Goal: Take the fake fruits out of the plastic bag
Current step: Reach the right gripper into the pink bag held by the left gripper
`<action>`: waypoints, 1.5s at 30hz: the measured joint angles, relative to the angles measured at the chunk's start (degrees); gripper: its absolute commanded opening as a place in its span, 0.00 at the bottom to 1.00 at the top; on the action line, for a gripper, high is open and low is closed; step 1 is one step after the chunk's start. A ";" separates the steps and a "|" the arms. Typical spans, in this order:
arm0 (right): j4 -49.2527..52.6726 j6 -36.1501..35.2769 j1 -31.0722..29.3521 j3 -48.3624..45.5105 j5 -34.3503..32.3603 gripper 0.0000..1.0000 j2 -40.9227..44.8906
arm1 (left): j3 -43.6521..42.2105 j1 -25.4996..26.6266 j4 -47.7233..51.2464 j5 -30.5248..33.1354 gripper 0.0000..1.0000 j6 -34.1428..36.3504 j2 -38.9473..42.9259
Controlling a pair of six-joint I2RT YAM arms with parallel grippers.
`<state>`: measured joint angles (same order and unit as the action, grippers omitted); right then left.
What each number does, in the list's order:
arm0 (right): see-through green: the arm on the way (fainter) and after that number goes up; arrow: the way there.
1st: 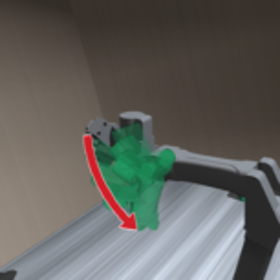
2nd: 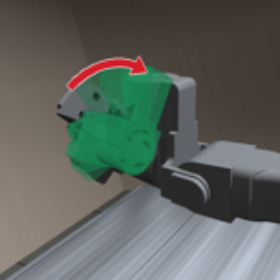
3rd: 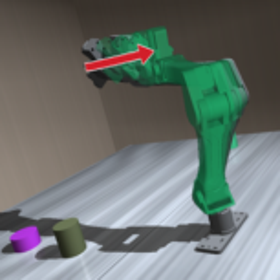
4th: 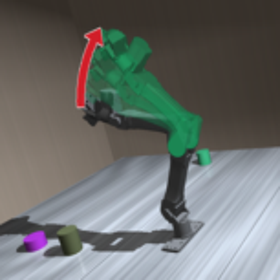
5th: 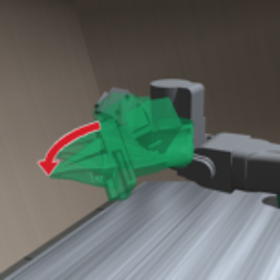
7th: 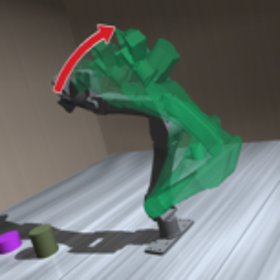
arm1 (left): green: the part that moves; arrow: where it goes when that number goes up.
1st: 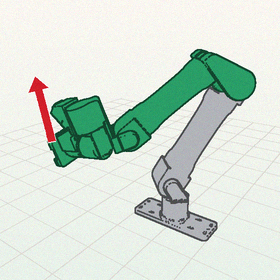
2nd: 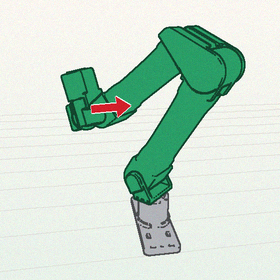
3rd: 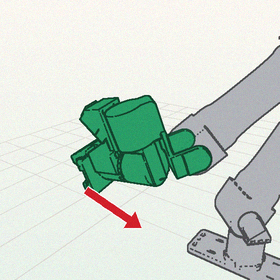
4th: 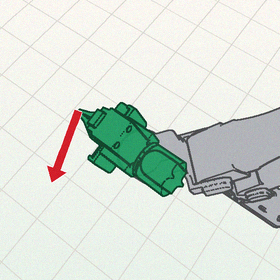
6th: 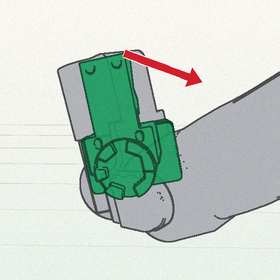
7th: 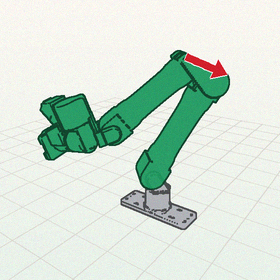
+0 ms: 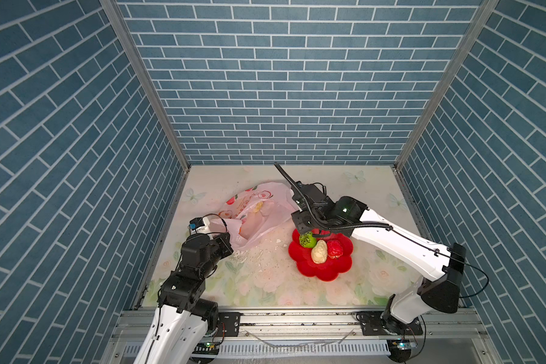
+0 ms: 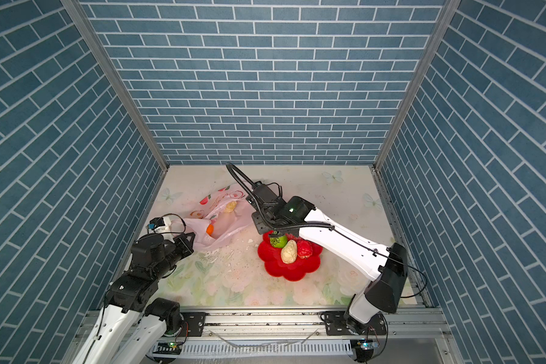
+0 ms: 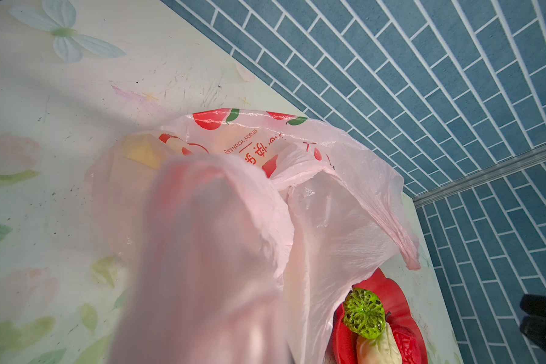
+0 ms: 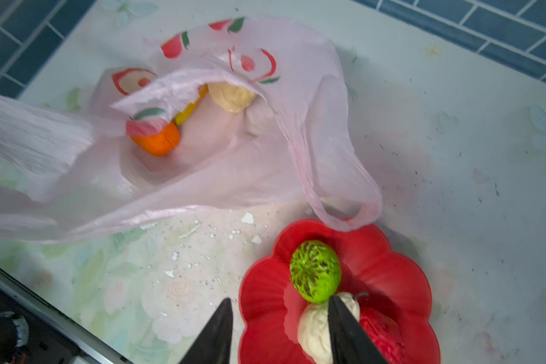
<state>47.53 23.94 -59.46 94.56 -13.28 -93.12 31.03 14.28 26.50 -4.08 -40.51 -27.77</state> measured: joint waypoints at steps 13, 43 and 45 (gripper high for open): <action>-10.71 0.94 0.00 17.16 11.04 0.35 -30.75 | 0.00 0.00 -3.89 2.19 0.01 -1.07 -1.53; -31.87 32.37 6.78 18.10 13.66 0.70 -40.46 | -4.61 0.00 -0.24 -2.56 0.00 -4.09 6.58; -33.03 34.10 6.88 18.10 13.64 0.72 -40.52 | -4.72 0.00 0.42 -3.13 0.00 -4.07 6.51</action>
<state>14.50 58.04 -52.58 112.66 0.36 -133.64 26.30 14.28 26.92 -7.20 -44.58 -21.26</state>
